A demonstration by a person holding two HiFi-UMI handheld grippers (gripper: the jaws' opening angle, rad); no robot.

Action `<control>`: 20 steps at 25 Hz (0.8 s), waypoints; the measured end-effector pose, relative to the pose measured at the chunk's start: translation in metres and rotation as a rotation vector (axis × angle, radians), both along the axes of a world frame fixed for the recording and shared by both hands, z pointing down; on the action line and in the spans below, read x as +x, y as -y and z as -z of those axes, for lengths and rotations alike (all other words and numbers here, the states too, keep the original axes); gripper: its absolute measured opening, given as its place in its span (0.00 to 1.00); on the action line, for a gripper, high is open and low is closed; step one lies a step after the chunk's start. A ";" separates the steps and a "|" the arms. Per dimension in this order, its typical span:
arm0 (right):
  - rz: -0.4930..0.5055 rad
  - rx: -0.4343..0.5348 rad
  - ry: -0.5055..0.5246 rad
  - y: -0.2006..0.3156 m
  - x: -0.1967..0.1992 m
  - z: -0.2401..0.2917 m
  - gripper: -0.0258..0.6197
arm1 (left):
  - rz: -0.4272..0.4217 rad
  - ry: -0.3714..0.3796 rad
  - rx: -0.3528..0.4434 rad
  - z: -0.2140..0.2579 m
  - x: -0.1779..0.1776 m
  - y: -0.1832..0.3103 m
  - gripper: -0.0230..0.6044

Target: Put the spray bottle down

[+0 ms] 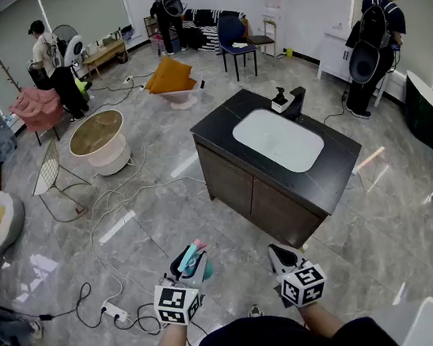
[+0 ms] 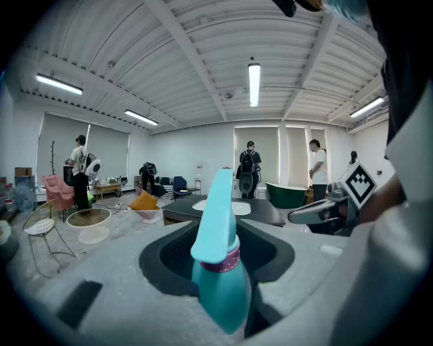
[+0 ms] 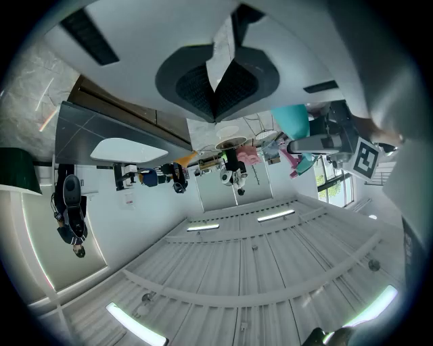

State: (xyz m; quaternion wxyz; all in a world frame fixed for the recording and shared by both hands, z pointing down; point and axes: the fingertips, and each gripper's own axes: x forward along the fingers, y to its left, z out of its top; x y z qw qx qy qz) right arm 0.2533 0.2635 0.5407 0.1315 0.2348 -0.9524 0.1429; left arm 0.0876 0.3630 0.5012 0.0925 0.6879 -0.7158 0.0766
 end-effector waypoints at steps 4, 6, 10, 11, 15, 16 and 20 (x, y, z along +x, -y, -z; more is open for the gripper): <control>0.007 -0.002 0.007 0.010 0.003 0.001 0.04 | 0.007 0.001 -0.002 0.002 0.005 0.008 0.31; 0.014 -0.003 0.018 0.017 0.005 0.002 0.04 | 0.014 0.001 -0.001 0.002 0.007 0.013 0.31; 0.043 -0.015 0.047 0.031 0.006 0.002 0.04 | 0.041 -0.002 0.007 0.000 0.012 0.022 0.31; 0.051 -0.016 0.051 0.033 0.006 0.002 0.04 | 0.049 -0.004 0.008 -0.001 0.013 0.023 0.31; 0.074 -0.015 0.058 0.044 0.005 0.002 0.04 | 0.077 -0.013 0.008 -0.005 0.015 0.029 0.31; 0.075 -0.016 0.059 0.048 0.005 0.002 0.04 | 0.081 -0.016 0.007 -0.007 0.015 0.030 0.31; 0.069 -0.028 0.067 0.059 0.001 -0.001 0.04 | 0.093 -0.018 -0.007 -0.011 0.010 0.033 0.31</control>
